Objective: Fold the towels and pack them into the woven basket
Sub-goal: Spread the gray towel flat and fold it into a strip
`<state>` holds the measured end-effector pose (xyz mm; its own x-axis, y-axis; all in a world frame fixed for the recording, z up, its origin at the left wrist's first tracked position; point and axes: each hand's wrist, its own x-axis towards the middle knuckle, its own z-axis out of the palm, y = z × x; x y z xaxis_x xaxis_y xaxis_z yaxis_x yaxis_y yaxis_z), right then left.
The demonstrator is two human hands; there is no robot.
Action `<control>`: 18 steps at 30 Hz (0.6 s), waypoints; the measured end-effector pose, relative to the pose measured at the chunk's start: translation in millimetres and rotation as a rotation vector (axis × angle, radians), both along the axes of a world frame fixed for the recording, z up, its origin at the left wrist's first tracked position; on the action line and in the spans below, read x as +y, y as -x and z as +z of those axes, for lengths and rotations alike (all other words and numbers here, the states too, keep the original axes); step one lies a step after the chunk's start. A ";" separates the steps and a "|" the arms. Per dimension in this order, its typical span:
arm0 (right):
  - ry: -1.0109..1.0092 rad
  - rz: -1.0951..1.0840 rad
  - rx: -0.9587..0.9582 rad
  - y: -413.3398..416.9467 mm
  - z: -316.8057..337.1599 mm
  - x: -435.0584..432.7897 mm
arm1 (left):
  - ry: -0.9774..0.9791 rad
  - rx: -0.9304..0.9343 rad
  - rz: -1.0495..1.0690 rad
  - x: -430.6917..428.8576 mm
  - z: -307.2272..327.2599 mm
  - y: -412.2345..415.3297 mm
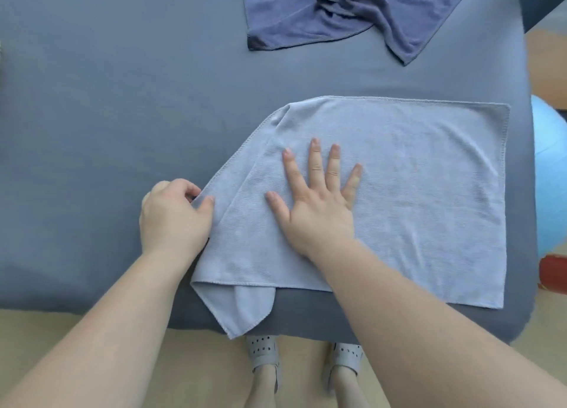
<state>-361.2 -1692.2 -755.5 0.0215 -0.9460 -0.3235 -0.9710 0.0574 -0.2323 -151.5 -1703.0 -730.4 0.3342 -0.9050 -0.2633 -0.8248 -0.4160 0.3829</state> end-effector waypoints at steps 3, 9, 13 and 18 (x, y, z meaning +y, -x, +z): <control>0.006 -0.027 0.027 -1.1 -11.1 0.2 | 0.016 0.015 -0.031 -1.1 -1.6 -10.9; -0.012 -0.028 0.041 -3.3 -12.1 -0.3 | 0.023 0.059 -0.152 -30.5 13.4 -30.5; -0.044 -0.024 0.063 -1.1 -14.2 -2.0 | 0.060 -0.035 -0.305 -80.3 23.1 -43.2; -0.072 -0.020 0.062 0.4 -17.8 -3.2 | 0.169 -0.263 -0.453 -148.4 43.2 -54.6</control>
